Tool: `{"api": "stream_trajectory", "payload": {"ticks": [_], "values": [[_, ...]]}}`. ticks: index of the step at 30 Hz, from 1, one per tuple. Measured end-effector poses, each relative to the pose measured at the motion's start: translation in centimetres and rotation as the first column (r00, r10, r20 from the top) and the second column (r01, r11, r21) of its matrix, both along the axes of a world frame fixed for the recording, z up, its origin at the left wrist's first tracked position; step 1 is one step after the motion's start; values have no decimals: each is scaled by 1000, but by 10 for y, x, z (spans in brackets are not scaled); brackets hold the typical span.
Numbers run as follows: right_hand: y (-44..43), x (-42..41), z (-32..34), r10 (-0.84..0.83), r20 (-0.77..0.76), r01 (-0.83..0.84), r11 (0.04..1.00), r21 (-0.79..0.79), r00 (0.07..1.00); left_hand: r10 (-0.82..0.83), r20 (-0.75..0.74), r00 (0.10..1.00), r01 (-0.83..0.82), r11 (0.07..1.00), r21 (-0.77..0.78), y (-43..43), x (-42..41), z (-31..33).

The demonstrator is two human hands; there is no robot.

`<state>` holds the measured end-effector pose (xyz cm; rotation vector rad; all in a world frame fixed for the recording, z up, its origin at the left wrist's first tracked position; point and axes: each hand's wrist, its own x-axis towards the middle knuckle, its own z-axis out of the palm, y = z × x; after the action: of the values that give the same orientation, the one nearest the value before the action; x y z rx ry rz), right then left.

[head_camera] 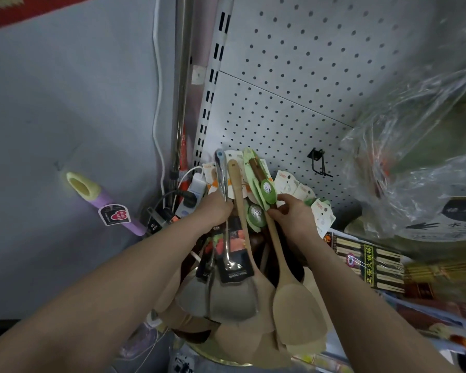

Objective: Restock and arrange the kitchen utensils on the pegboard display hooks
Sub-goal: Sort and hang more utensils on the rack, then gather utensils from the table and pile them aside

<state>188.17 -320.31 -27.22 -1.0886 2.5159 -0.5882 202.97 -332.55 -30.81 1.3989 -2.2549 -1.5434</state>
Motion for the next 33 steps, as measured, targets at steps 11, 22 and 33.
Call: {"api": "stream_trajectory", "payload": {"ticks": [11, 22, 33], "values": [[1, 5, 2, -49, 5, 49, 999, -22, 999, 95, -24, 995, -96, 991, -95, -16, 34, -35], [20, 36, 13, -48, -97, 34, 989, -146, 994, 1, -55, 998, -14, 973, -229, 0, 49, -11], [117, 108, 70, -188, -197, 140, 962, -234, 962, -335, -116, 935, 235, 831, -504, 93, 82, 93]]}}
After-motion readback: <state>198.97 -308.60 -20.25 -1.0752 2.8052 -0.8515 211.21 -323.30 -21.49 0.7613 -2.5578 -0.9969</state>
